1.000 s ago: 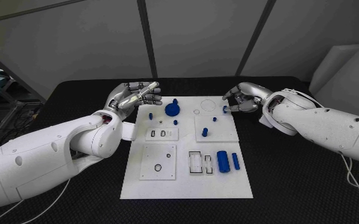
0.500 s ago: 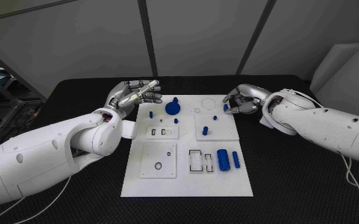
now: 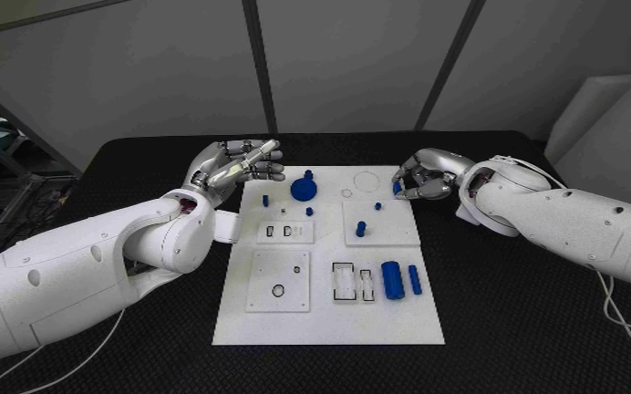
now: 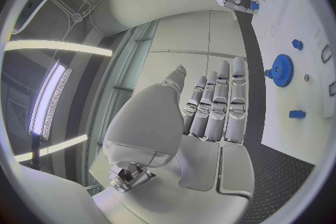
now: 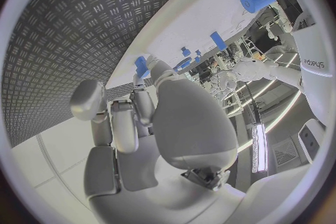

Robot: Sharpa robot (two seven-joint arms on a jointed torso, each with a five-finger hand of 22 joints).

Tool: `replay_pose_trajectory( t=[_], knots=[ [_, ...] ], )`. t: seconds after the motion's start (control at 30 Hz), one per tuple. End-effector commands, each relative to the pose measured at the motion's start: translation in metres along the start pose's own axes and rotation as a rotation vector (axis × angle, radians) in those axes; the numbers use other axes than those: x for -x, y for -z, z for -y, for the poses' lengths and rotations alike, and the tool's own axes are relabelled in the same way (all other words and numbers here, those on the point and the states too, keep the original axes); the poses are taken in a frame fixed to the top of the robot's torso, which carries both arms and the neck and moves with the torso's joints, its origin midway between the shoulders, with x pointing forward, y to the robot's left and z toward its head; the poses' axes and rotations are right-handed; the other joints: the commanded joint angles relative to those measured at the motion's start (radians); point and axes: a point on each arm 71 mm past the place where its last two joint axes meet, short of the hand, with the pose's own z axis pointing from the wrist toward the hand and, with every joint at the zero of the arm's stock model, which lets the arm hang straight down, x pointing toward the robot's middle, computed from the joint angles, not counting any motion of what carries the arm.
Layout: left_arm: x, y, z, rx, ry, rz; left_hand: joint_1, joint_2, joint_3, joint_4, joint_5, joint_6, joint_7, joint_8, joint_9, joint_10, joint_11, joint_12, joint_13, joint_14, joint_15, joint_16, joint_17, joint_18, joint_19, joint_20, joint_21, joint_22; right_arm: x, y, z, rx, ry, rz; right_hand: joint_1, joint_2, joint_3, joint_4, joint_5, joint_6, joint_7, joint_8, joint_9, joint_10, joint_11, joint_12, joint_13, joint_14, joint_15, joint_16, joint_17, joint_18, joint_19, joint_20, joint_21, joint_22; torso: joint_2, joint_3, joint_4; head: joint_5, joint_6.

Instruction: Assemble the parts on the task board

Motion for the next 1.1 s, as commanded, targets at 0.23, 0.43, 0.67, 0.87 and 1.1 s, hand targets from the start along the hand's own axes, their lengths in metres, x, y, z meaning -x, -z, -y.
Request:
replay_pose_trajectory(
  t=[0.23,0.43,0.67,0.87,1.1],
  knots=[
    [-0.0013,-0.0003,0.0017,-0.013,0.0,-0.013,0.005,0.003,0.004,-0.001,-0.002,0.006,-0.001,-0.003,0.0,0.008,-0.001,-0.003,0.001,-0.002,-0.002,-0.003,0.001,-0.004,-0.007,-0.002,0.005,0.001,-0.0012,-0.0018,-0.0007,-0.006,0.011,-0.007,0.002,0.013,0.001,-0.004,0.0,0.011,0.002,0.006,0.001,0.006,-0.001,0.008,0.005,0.08,-0.006,-0.001,0.155,0.0,0.002,-0.005,0.002,0.004,-0.001,0.0007,-0.0001,0.002,-0.001],
    [-0.001,-0.0005,0.0015,-0.012,0.0,-0.013,0.005,0.003,0.004,-0.001,-0.002,0.006,-0.001,-0.003,0.0,0.008,-0.001,-0.003,0.001,-0.002,-0.002,-0.003,0.001,-0.004,-0.007,-0.002,0.005,0.001,-0.0014,-0.002,-0.0002,-0.01,0.011,-0.005,0.0,0.015,0.001,-0.004,-0.002,0.014,0.002,0.007,0.001,0.008,-0.001,0.01,0.007,0.081,-0.006,0.0,0.157,0.0,0.003,-0.005,0.003,0.006,-0.001,0.0011,-0.0017,0.001,0.0],
    [-0.0013,-0.0007,0.0013,-0.011,0.0,-0.013,0.006,0.003,0.005,-0.002,-0.002,0.006,-0.001,-0.004,0.0,0.008,-0.001,-0.004,0.001,-0.001,-0.002,-0.004,0.002,-0.003,-0.008,-0.002,0.006,0.001,0.0004,-0.0017,0.0009,-0.016,0.013,0.018,0.002,0.044,0.016,-0.001,-0.011,0.054,-0.01,0.022,0.005,0.017,-0.01,0.019,0.017,0.083,-0.011,0.004,0.165,-0.002,0.011,-0.009,0.009,0.018,-0.001,0.0013,-0.0006,-0.001,-0.001],
    [-0.0014,-0.0008,0.0012,-0.01,0.0,-0.013,0.006,0.002,0.005,-0.002,-0.002,0.005,0.0,-0.004,0.0,0.008,0.0,-0.004,0.001,-0.001,-0.002,-0.004,0.002,-0.003,-0.008,-0.002,0.006,0.001,0.0039,-0.0013,-0.0014,0.002,0.0,0.07,0.019,0.078,0.044,-0.011,-0.014,0.117,-0.038,0.054,0.019,0.038,-0.033,0.041,0.042,0.089,-0.03,0.015,0.19,-0.007,0.03,-0.024,0.028,0.052,0.0,0.0017,0.0003,-0.003,-0.002],
    [-0.0014,-0.001,0.001,-0.01,0.0,-0.013,0.006,0.002,0.005,-0.002,-0.002,0.005,0.0,-0.004,0.0,0.008,0.0,-0.004,0.001,-0.001,-0.002,-0.004,0.002,-0.003,-0.008,-0.002,0.006,0.001,0.0064,-0.0013,-0.0053,0.009,-0.039,0.115,0.018,0.082,0.049,-0.013,-0.011,0.126,-0.043,0.06,0.023,0.047,-0.038,0.05,0.052,0.09,-0.035,0.017,0.195,-0.009,0.033,-0.029,0.032,0.059,-0.001,0.002,-0.0002,-0.002,-0.005]
  ],
)
